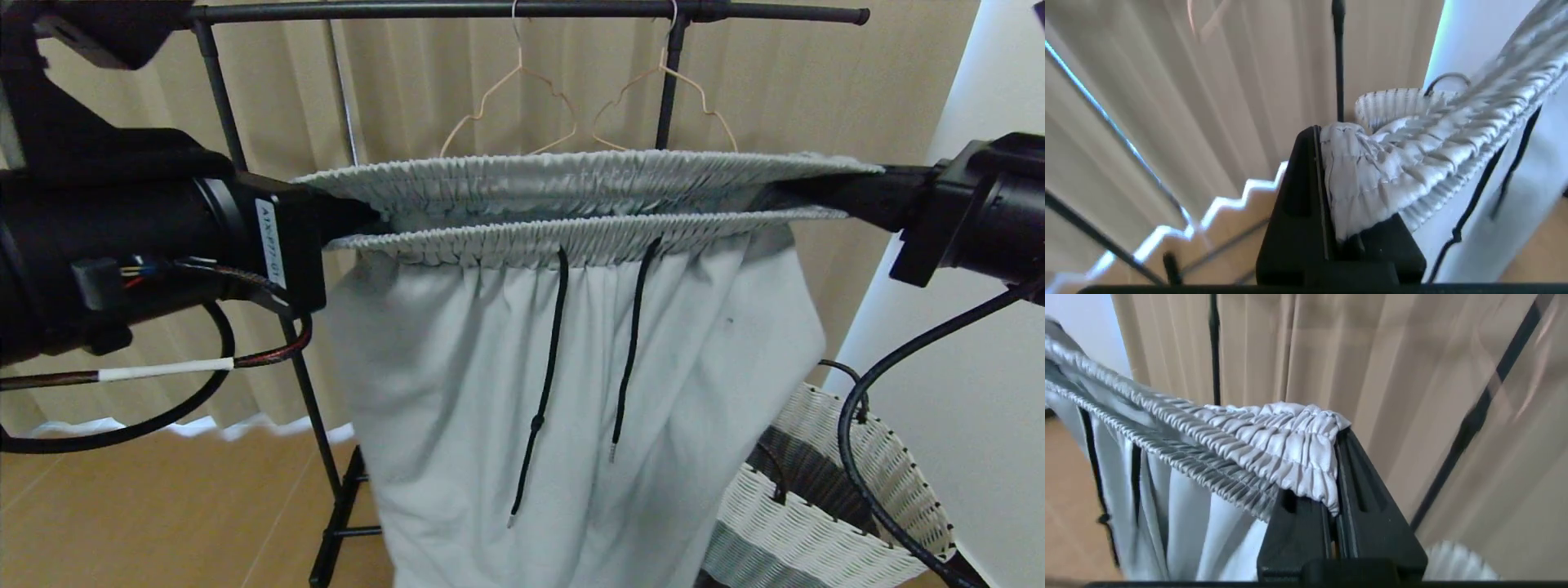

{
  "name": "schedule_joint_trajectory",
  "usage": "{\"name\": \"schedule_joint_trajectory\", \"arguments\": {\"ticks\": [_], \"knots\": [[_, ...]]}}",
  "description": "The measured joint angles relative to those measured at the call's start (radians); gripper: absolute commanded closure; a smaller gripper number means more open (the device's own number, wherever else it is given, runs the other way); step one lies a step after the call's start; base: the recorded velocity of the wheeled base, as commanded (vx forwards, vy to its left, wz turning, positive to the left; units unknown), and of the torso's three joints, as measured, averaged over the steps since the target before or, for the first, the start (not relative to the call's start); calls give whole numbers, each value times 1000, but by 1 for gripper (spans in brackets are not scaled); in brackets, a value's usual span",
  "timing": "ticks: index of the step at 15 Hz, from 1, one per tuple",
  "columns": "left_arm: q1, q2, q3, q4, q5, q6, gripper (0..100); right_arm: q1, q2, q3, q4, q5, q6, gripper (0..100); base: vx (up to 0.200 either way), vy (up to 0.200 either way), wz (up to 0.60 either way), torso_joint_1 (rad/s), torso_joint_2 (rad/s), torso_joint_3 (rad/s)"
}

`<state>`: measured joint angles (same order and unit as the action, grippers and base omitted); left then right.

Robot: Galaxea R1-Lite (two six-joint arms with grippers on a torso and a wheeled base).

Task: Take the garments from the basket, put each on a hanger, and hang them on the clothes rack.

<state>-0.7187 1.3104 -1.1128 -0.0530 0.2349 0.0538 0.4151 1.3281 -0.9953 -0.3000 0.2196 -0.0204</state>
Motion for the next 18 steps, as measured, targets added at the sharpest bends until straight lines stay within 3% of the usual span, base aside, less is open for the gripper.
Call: {"name": "schedule_joint_trajectory", "arguments": {"ticks": [2,8,13,15,18], "knots": [[4,18,15,-46,4,-8,100,-2,12,13,-1,0,-1,100,0,0,0,0,0,0],[6,43,21,-59,5,-14,100,-6,8,14,-44,-3,-11,100,0,0,0,0,0,0],[32,142,-4,-183,10,-15,100,-22,-121,10,193,9,-48,100,0,0,0,0,0,0],[35,199,-47,-208,21,-20,100,-16,-188,15,279,98,-67,100,0,0,0,0,0,0],[39,266,-113,-215,29,-50,100,-6,-281,38,365,351,-98,100,0,0,0,0,0,0]]}}
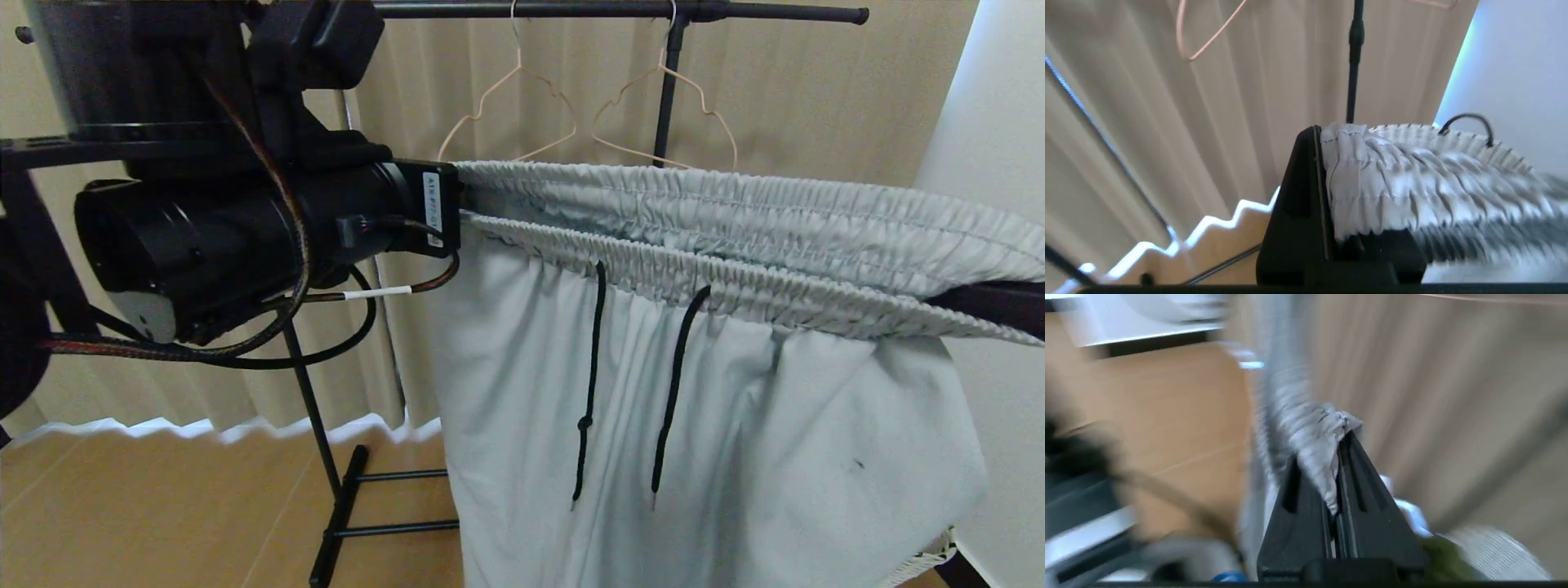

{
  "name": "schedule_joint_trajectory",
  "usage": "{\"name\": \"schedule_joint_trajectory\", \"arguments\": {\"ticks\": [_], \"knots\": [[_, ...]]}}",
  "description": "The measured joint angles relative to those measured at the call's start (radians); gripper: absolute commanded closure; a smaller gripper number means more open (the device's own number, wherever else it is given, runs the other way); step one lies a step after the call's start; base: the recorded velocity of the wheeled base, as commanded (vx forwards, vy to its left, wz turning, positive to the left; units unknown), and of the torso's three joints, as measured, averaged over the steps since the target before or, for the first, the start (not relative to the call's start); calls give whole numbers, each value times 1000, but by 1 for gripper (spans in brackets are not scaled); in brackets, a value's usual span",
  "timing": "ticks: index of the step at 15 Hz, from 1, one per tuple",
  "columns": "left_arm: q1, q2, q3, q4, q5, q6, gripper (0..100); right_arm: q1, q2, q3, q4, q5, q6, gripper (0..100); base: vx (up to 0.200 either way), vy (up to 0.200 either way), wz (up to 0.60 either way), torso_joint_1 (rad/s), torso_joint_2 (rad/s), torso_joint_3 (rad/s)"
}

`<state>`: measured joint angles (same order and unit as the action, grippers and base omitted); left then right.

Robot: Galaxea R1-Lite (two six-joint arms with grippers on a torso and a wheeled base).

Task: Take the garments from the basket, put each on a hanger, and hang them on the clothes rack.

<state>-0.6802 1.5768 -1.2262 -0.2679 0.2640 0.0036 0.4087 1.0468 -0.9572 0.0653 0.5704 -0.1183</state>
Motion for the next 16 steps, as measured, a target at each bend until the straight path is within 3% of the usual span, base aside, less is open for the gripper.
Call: {"name": "schedule_joint_trajectory", "arguments": {"ticks": [2,6,10,13,16], "knots": [[1,20,-8,1,0,-3,100,3,-37,16,5,54,-18,100,0,0,0,0,0,0],[2,24,-3,13,0,-4,100,0,-45,27,-5,51,-22,100,0,0,0,0,0,0],[-2,-57,29,157,-27,-4,100,-33,33,26,-129,-116,-28,100,0,0,0,0,0,0],[-3,-177,52,331,-188,-4,100,-38,134,26,-251,-194,-28,100,0,0,0,0,0,0],[-3,-301,59,427,-398,-4,100,-40,247,19,-417,-208,-28,100,0,0,0,0,0,0]]}}
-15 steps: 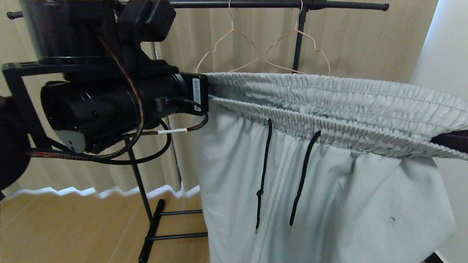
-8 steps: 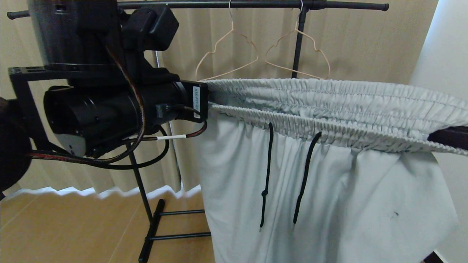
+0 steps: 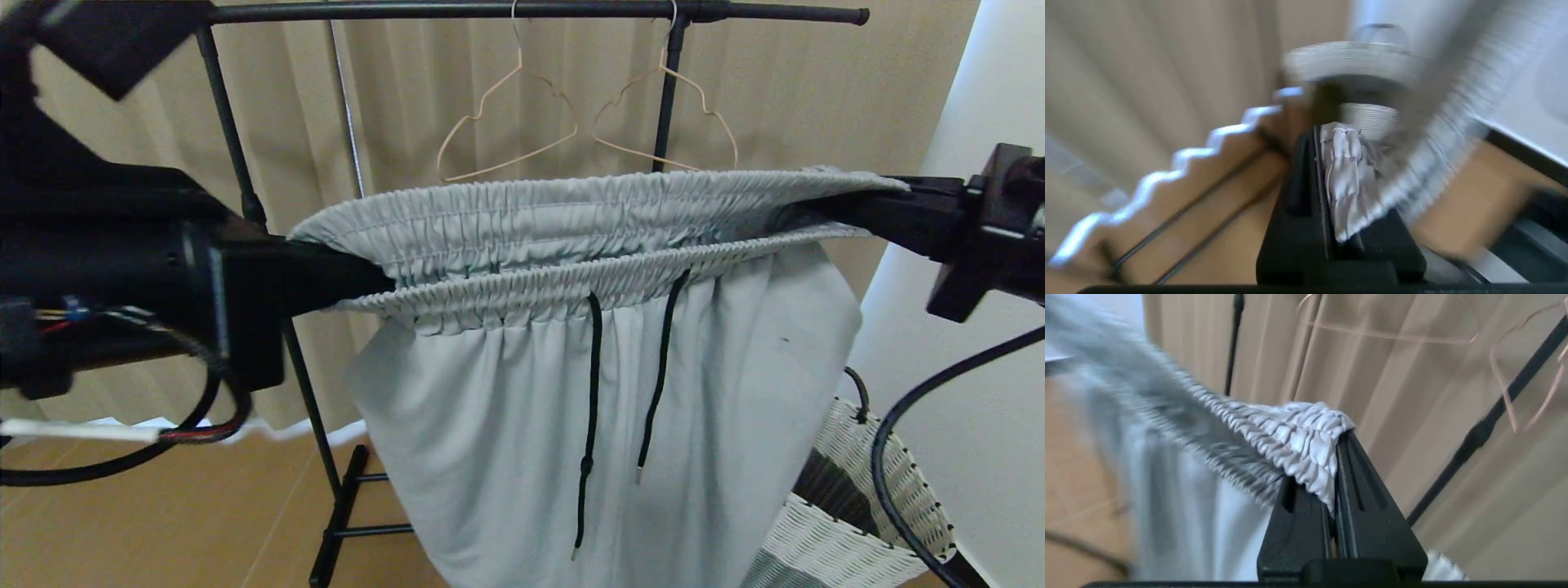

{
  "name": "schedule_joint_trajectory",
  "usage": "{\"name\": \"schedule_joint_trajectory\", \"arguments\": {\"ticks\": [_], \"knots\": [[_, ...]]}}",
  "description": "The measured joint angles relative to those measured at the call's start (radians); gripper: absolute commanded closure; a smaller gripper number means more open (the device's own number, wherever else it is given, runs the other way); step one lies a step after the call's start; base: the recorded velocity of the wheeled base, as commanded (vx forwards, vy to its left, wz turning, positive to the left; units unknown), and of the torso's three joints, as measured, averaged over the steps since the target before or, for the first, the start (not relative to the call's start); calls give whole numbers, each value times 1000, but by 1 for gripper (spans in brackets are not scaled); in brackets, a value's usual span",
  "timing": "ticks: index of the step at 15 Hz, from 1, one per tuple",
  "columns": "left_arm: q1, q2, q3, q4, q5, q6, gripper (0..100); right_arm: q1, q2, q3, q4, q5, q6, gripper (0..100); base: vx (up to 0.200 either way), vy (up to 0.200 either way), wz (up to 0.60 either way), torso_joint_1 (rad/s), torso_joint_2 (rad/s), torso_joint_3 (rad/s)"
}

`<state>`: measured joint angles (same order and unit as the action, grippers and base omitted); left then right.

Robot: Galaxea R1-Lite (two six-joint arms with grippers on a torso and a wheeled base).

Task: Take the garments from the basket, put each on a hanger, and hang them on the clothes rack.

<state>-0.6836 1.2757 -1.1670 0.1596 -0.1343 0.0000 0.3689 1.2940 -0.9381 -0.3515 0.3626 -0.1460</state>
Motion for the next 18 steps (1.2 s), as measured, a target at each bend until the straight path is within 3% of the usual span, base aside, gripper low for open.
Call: {"name": "schedule_joint_trajectory", "arguments": {"ticks": [1,3,9,12,18], "knots": [[-1,-35,5,8,-51,0,100,0,38,-4,-44,0,1,100,0,0,0,0,0,0],[-13,-82,16,9,-76,0,100,-1,97,-23,-88,0,2,100,0,0,0,0,0,0],[-39,-129,53,-2,-53,2,100,-4,154,-46,-82,-16,2,100,0,0,0,0,0,0],[-25,-103,35,-15,69,4,100,-26,137,-54,-74,-73,1,100,0,0,0,0,0,0],[-17,46,25,-169,342,2,100,-60,21,-66,104,-79,1,100,0,0,0,0,0,0]]}}
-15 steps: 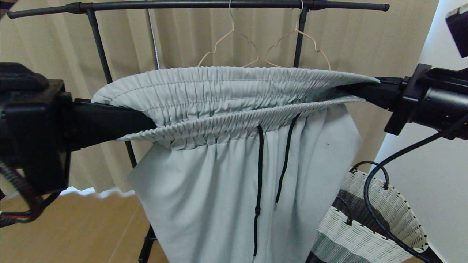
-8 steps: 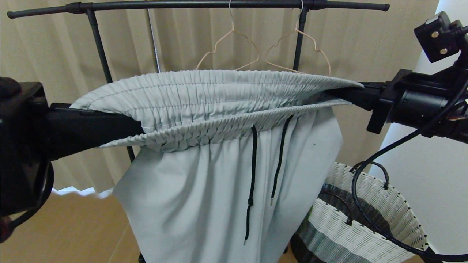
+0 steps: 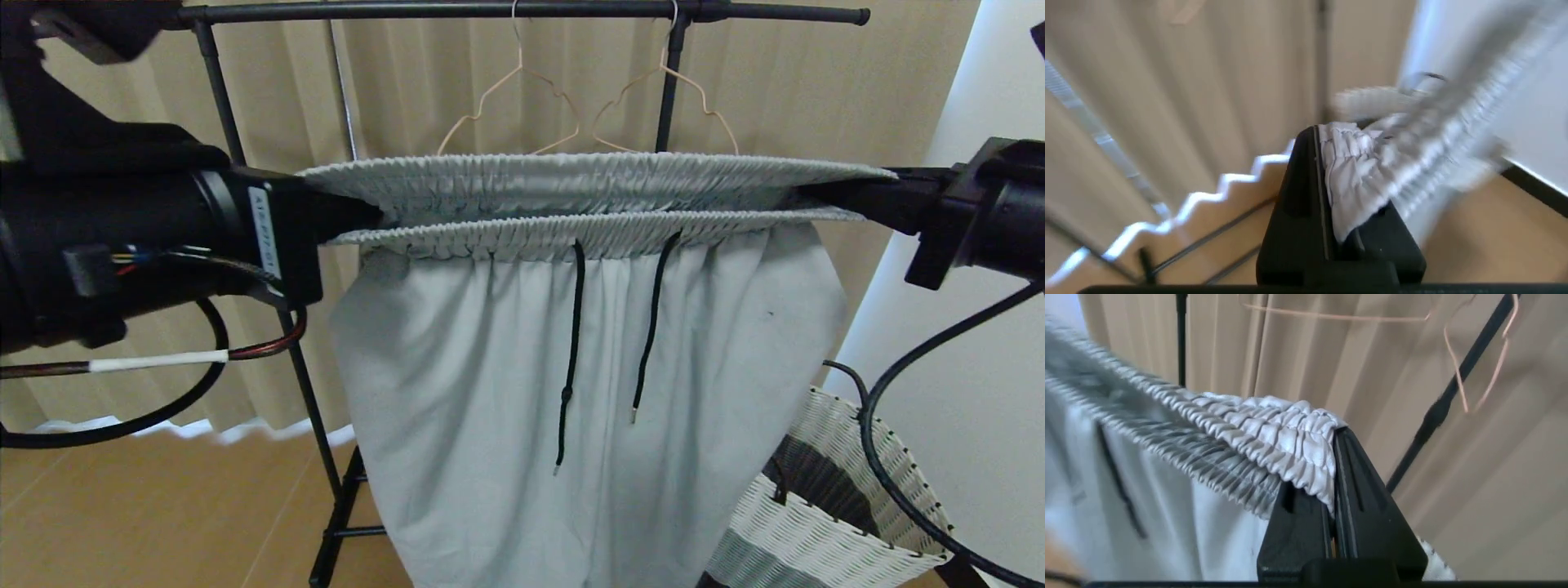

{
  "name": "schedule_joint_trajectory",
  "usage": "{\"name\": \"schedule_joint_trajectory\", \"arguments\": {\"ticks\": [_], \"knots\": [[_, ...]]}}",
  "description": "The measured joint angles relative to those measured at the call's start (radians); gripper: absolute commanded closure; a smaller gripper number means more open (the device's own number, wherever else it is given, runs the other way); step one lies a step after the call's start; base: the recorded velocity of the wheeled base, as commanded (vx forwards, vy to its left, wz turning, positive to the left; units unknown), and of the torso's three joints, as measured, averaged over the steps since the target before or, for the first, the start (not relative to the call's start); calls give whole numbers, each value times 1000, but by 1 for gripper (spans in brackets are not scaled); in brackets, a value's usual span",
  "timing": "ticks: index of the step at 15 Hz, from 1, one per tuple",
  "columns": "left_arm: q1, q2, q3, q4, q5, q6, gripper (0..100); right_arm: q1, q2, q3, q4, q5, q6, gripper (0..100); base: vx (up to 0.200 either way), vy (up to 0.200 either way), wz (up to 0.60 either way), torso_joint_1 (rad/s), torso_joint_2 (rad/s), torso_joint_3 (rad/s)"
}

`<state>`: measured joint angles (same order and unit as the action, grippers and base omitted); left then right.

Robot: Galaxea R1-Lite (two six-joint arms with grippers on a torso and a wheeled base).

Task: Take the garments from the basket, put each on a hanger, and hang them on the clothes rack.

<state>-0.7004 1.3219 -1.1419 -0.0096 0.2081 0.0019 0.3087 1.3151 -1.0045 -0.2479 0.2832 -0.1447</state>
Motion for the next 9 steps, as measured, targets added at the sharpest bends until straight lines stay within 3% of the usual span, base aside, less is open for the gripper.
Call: {"name": "schedule_joint_trajectory", "arguments": {"ticks": [3,9], "knots": [[-6,34,39,-5,7,0,100,0,-62,100,14,2,1,100,0,0,0,0,0,0],[-5,27,56,-5,4,-1,100,6,-81,93,14,6,1,100,0,0,0,0,0,0]]}}
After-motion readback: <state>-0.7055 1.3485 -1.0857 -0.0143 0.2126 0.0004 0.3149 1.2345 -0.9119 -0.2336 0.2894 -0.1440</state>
